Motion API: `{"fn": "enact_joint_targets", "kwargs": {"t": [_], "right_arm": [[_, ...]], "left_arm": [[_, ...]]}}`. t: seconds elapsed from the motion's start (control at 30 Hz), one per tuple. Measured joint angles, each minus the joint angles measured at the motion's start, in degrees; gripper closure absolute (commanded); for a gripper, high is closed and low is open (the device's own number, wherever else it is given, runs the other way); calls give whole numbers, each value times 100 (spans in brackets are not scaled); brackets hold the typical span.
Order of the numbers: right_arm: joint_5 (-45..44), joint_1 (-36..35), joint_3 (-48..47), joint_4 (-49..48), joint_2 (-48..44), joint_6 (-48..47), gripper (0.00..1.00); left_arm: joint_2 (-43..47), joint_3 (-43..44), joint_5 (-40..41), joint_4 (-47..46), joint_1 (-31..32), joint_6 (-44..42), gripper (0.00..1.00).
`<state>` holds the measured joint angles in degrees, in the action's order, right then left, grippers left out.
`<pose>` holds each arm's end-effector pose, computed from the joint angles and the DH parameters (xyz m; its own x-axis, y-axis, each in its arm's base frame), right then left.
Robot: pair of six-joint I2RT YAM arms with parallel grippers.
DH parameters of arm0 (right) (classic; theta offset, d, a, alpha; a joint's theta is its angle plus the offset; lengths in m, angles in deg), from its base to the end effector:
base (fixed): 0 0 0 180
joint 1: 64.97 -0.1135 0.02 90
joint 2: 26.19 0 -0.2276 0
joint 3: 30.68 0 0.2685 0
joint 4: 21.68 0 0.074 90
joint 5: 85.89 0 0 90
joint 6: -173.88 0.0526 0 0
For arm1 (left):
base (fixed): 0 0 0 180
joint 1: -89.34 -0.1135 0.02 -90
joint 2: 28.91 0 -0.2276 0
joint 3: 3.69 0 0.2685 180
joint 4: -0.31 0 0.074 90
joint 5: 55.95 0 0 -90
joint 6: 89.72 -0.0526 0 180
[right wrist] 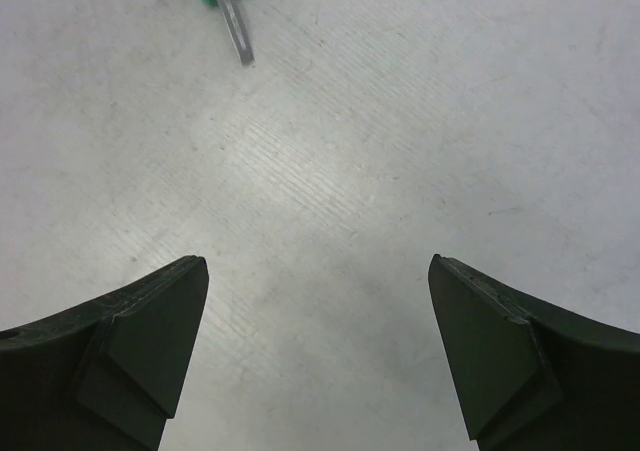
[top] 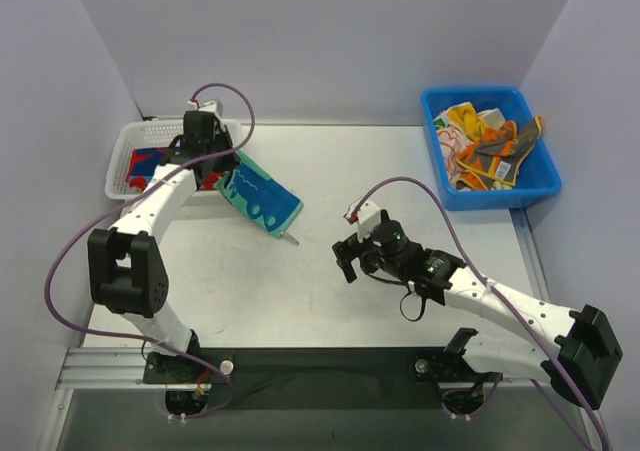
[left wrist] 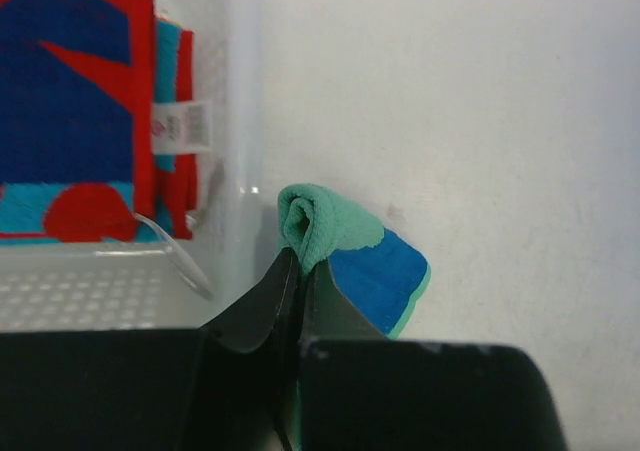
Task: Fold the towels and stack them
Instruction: Neatly place the folded towel into the bin
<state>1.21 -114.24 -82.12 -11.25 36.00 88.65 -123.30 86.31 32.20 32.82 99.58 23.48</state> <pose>0.1949 0.2223 0.2190 -0.2953 -0.2157 -0.9307 -0.7039 0.7078 0.0593 0.3996 -0.0739 0.2439 -0.6231 -0.2876 -0.7274 -0.0461 0.9419 -0.3328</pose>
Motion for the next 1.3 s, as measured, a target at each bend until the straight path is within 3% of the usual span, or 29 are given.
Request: {"fn": "enact_joint_targets", "kwargs": {"t": [0.3,0.53,0.9,1.3], "right_arm": [[-138,98,85,428,85,-149,3],[-212,181,-149,796,573,-361,3],[-313,238,-942,1263,997,-669,3],[-380,243,-1250,1635,1250,-811,3]], "left_arm": [[-1228,2129,33,1182,-994,-734,100],[-1810,3265,258,1554,-1453,-1196,100],[-2531,4039,313,1749,-1792,-1342,100],[-2822,4336,310,1753,-2155,-1419,100]]}}
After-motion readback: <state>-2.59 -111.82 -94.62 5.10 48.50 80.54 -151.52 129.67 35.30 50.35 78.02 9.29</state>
